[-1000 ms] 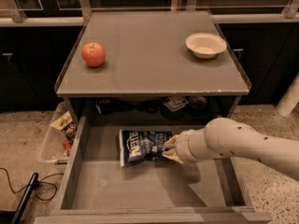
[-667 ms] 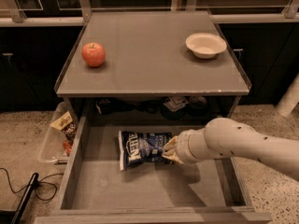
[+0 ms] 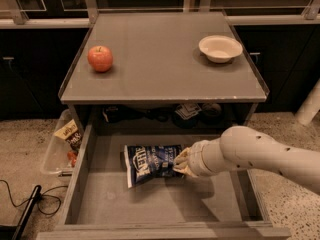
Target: Pick blue chip bag from top drawer and place on counter
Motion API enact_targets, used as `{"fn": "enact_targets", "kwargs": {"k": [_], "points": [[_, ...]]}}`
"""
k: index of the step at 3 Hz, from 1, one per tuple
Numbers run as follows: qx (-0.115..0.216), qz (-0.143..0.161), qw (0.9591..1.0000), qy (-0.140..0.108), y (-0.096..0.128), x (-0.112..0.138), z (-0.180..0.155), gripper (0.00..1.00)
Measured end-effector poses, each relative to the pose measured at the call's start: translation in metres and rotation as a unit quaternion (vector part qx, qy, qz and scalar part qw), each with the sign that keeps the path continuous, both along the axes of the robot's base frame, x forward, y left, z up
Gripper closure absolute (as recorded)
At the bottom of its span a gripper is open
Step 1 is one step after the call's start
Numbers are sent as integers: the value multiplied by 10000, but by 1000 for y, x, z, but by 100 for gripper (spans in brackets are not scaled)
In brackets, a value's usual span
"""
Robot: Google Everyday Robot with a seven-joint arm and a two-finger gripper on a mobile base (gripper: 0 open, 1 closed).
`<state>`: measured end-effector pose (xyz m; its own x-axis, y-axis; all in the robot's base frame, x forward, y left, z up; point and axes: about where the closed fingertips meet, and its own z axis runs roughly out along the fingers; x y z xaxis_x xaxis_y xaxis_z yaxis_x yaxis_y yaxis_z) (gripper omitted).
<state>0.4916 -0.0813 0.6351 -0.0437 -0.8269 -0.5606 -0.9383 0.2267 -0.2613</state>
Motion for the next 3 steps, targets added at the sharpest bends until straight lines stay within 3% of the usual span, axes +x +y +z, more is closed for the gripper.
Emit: {"fn": "enact_targets", "kwargs": {"k": [1, 2, 3], "points": [[40, 290, 9994, -176, 6, -13, 50, 100], [28, 647, 9968, -463, 15, -31, 119, 100], [-159, 778, 9944, -701, 15, -43, 185, 100]]}}
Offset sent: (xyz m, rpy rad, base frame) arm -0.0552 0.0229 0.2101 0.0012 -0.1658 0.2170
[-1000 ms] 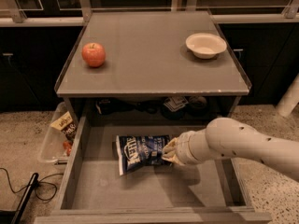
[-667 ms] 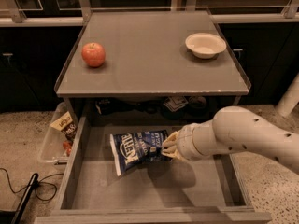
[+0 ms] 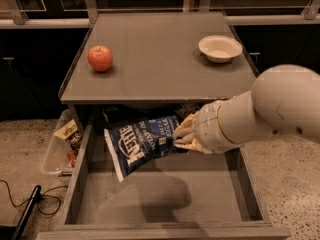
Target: Pick blue chip bag from top drawer and place on counter
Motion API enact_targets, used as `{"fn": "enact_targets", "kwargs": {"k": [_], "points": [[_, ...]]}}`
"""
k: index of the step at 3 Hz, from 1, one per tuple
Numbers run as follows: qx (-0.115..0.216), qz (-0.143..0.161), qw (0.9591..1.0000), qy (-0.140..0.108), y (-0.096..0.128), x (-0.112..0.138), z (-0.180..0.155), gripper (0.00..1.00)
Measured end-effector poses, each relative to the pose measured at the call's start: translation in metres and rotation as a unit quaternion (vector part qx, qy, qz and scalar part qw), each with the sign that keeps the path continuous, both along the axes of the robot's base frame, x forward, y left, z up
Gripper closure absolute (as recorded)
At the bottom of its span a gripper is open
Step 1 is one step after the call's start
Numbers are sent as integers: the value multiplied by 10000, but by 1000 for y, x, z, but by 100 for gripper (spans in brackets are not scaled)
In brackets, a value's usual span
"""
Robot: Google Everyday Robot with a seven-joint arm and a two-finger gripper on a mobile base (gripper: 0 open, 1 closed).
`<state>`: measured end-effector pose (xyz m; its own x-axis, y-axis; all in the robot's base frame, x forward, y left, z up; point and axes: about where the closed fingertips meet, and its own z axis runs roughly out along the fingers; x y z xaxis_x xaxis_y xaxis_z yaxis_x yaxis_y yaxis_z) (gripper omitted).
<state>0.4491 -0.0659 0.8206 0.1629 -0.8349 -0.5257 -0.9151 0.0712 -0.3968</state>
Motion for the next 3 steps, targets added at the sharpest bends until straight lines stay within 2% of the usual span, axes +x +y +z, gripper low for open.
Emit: {"fn": "enact_targets", "kwargs": {"k": [1, 2, 3], "points": [[-73, -76, 9977, -674, -16, 13, 91, 100], [-73, -75, 9977, -675, -16, 13, 92, 100], [-55, 7, 9959, -906, -18, 32, 103, 100]]}}
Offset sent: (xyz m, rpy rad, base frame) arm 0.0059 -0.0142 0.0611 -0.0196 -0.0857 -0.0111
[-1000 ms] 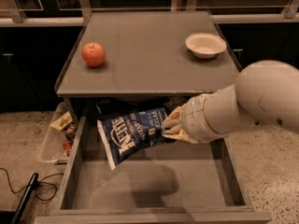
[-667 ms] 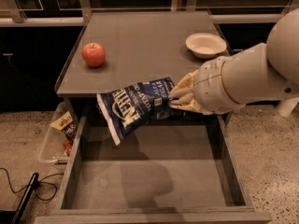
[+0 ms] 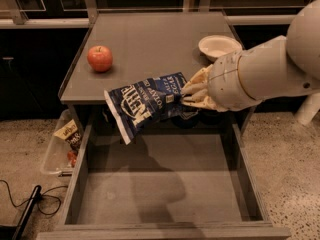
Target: Pick blue chip bag from top drawer and place on counter
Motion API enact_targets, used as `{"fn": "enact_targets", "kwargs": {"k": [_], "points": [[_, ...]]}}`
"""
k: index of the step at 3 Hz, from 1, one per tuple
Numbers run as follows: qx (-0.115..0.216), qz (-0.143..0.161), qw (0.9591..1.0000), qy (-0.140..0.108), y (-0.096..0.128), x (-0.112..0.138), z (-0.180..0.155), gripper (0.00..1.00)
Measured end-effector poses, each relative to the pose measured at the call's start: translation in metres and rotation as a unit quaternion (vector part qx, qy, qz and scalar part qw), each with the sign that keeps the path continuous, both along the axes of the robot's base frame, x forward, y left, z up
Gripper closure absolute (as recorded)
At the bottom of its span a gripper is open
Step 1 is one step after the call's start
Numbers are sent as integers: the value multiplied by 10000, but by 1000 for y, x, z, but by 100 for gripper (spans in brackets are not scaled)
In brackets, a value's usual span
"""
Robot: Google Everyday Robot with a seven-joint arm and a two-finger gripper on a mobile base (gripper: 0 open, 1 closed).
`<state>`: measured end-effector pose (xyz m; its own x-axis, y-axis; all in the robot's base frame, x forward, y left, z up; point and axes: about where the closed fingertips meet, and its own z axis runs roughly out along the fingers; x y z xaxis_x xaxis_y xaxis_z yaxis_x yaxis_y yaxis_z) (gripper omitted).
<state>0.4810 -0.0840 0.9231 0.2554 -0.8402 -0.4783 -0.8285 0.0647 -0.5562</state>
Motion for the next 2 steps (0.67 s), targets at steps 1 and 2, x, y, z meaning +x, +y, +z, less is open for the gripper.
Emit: {"fn": "enact_targets", "kwargs": {"k": [1, 2], "points": [[37, -11, 9993, -359, -14, 45, 25, 100], [183, -23, 9982, -571, -27, 102, 50, 100]]}}
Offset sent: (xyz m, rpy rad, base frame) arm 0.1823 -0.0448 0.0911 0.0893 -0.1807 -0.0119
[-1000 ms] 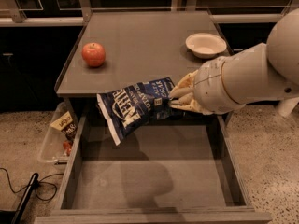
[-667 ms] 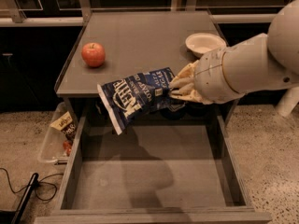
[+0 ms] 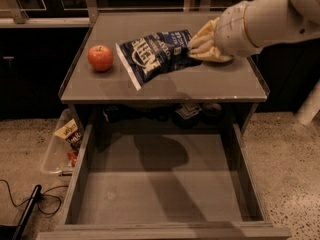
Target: Pick blue chip bag from top drawer and place on counter
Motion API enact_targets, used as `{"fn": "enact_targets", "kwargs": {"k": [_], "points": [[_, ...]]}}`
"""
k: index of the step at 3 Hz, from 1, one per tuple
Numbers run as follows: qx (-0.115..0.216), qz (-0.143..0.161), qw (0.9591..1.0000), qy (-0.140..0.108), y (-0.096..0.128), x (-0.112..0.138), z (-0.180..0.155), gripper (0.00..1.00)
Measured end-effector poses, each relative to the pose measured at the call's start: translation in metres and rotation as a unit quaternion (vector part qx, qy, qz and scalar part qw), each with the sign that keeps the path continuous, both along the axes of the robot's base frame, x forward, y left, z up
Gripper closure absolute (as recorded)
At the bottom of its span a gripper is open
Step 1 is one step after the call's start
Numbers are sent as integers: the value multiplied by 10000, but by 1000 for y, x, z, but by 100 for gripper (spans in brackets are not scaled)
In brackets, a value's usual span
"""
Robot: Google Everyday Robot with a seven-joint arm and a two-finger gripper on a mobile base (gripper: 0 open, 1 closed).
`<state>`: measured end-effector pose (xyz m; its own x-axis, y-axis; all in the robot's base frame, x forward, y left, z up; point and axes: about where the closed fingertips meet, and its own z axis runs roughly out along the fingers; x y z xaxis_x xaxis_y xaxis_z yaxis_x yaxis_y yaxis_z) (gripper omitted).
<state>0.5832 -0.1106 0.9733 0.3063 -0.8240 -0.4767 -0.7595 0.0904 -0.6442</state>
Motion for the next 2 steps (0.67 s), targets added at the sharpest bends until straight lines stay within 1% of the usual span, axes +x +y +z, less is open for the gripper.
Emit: {"fn": "enact_targets", "kwargs": {"k": [1, 2], "points": [[394, -54, 9992, 42, -15, 47, 4, 100], [695, -148, 9970, 298, -24, 79, -19, 100]]}}
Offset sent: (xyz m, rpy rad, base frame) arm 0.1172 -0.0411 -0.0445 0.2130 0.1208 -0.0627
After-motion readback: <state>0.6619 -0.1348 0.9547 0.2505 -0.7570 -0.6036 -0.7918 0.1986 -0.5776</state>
